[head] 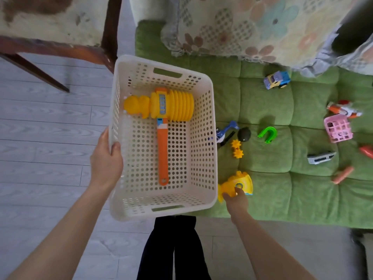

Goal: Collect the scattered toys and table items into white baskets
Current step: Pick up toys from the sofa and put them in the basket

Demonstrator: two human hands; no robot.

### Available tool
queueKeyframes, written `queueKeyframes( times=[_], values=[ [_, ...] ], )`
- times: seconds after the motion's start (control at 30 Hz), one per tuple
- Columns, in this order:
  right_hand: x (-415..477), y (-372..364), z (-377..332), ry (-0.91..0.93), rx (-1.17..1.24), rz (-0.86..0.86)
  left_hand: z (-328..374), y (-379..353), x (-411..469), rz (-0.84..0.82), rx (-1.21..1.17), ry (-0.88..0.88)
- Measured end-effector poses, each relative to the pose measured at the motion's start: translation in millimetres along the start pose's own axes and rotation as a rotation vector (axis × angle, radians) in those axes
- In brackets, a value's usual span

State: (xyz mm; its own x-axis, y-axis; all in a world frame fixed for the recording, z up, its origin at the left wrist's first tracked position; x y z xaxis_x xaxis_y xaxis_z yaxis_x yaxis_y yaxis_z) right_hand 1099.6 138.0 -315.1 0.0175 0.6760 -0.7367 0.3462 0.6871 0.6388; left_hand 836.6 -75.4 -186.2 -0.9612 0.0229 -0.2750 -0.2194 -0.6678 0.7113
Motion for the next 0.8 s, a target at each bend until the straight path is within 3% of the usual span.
queueKeyframes(
  times=[0.17, 0.3, 0.37, 0.5, 0.6, 0.7, 0.8],
  values=[
    [-10.0, 1.1, -9.0, -0.012, 0.261, 0.058, -3.5, -4.0, 5.3, -0.033, 0.031, -0.031],
    [-43.8, 16.3, -33.6, 0.088, 0.535, 0.075, -4.0, -3.2, 5.7, -0.07, 0.006, 0.002],
    [-66.8, 23.6, -47.5, 0.197, 0.563, 0.129, -5.0, -2.6, 5.7, -0.092, -0.002, 0.01],
    [-117.0, 35.2, -72.2, 0.588, 0.388, 0.25, -6.3, -0.8, 5.7, -0.137, 0.01, -0.003],
    [-131.8, 13.0, -86.4, 0.796, 0.101, 0.028, -6.6, 0.5, 5.7, -0.147, 0.014, 0.001],
    [-121.1, -23.9, -92.9, 0.77, -0.317, -0.181, -7.4, 0.6, 5.0, -0.146, 0.014, 0.002],
    [-104.0, -49.8, -91.5, 0.671, -0.672, -0.206, -10.0, 0.3, 5.3, -0.137, -0.002, 0.001]
  ],
)
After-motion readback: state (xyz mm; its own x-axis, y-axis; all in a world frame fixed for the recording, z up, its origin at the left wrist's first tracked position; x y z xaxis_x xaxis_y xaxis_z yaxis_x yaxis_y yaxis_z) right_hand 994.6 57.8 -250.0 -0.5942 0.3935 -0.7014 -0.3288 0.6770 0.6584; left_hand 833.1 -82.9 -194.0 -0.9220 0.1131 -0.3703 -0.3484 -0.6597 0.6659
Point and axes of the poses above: each hand's wrist, its own x-axis towards the middle knuckle, its own y-axis out of the back of the hand, z = x × y, the point moved 3 cm from there along x, towards the middle knuckle, and after that the axes turned 5 degrees about z, right-handed, at the moved point
